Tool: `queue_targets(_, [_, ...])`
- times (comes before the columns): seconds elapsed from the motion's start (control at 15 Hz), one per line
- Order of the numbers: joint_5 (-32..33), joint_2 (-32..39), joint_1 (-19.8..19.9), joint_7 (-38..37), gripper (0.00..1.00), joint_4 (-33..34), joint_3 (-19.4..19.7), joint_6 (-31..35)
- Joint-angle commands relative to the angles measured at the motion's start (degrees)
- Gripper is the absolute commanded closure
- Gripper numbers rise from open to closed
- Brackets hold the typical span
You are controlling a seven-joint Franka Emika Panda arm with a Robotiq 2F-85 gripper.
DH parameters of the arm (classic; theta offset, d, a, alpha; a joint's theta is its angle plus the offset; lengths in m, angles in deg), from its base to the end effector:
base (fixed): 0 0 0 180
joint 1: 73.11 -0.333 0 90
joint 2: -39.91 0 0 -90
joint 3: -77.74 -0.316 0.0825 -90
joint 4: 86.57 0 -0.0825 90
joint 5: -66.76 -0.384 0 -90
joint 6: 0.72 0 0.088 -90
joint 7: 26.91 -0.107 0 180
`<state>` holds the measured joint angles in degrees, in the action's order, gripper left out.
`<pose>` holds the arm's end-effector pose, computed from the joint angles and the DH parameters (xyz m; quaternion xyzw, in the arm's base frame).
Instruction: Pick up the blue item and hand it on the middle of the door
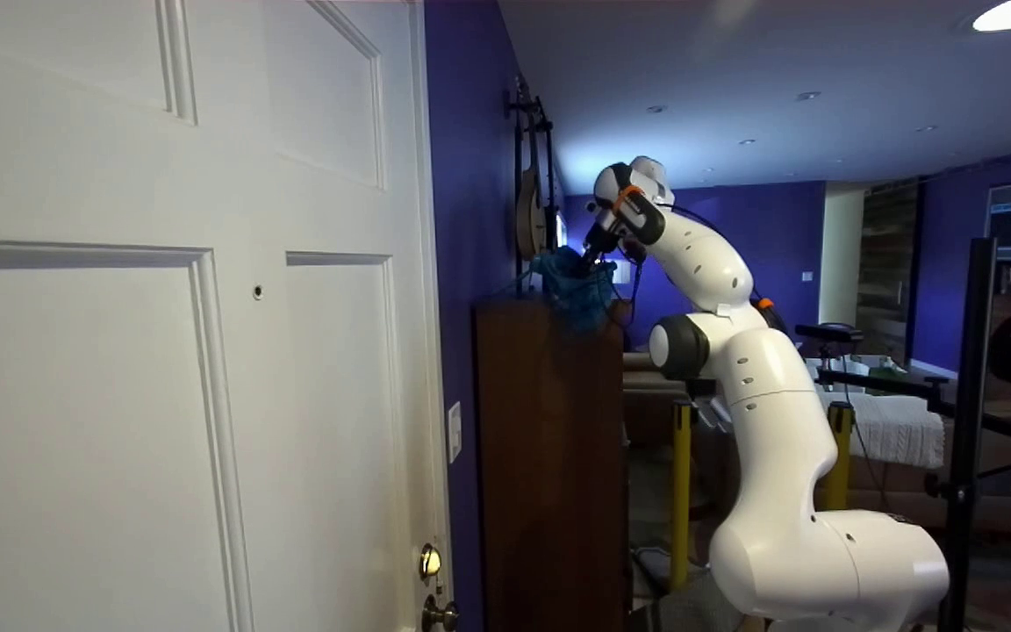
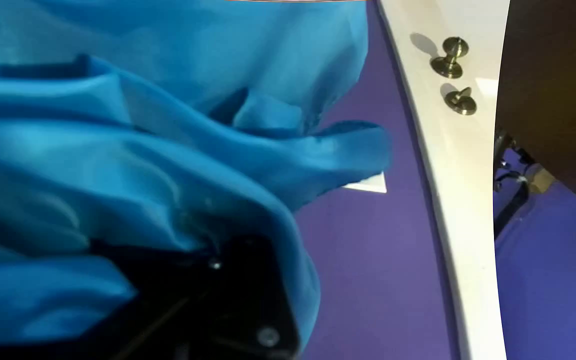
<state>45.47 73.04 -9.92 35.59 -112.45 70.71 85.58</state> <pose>0.3608 -0.5412 0.7768 0.9451 0.0905 0.2980 0.0991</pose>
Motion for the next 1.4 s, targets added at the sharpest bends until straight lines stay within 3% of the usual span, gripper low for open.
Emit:
queue_targets(0.0, [-4.8,-2.4,2.8,5.1,0.99,0.0,-2.7,-4.9])
queue_targets(0.33, [-7.9,-4.4,3.0,8.2,0.99,0.0,-3.9,-11.2])
queue_targets(0.8, [-6.6,-5.7,-1.1,9.0,0.99,0.0,-3.0,-19.6])
queue_targets(0.93, [-6.7,-4.7,-1.3,9.3,0.94,0.3,-2.4,-17.9])
queue_targets(1.33, [-6.5,-3.4,-1.5,8.9,0.94,1.8,-2.1,-18.5])
